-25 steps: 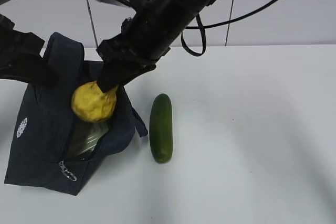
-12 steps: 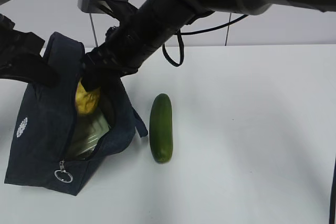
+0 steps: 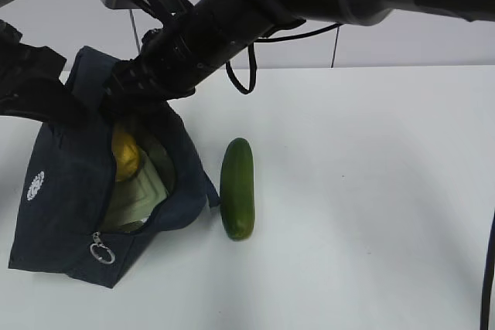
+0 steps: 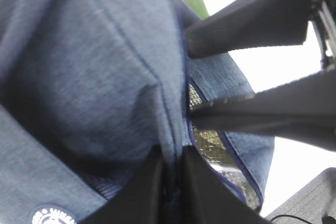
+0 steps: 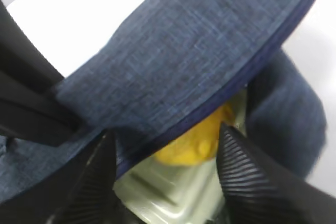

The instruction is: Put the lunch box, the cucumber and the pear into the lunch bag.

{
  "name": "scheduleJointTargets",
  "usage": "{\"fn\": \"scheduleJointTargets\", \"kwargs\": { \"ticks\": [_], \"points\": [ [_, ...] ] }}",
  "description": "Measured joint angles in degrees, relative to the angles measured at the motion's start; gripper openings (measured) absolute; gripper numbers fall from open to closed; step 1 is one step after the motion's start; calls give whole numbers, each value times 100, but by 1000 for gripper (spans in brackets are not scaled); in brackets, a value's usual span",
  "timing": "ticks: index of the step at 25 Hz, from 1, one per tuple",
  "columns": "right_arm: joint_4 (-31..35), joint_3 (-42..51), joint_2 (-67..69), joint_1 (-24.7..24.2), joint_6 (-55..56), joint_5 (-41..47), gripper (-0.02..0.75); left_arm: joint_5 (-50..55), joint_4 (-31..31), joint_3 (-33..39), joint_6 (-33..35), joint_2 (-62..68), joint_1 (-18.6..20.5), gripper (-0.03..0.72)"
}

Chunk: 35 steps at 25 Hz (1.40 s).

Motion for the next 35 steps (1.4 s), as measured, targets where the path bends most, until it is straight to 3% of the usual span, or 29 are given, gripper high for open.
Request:
{"fn": "scheduleJointTargets", "kwargs": {
  "ticks": [4,8,13,17,25,35],
  "points": [
    [-138,-12,0,0,0,99,494,6,6,0,0,0,0,17],
    [-730,-12,-145,-24,323,201,496,10,6,0,0,0,0,17],
    [-2774,-25,-720,-100,2232,517,496,10,6,0,-2,0,0,17],
    [-3709,-45,-747,-140,3278,1297,496,10,6,0,-2,0,0,17],
    [-3999,-45,99,-140,4313,1701,496,4,6,0,-2,0,0,17],
    [-3607,-45,586,-140,5030,1514,496,-21,6,0,56,0,0,17]
  ]
}}
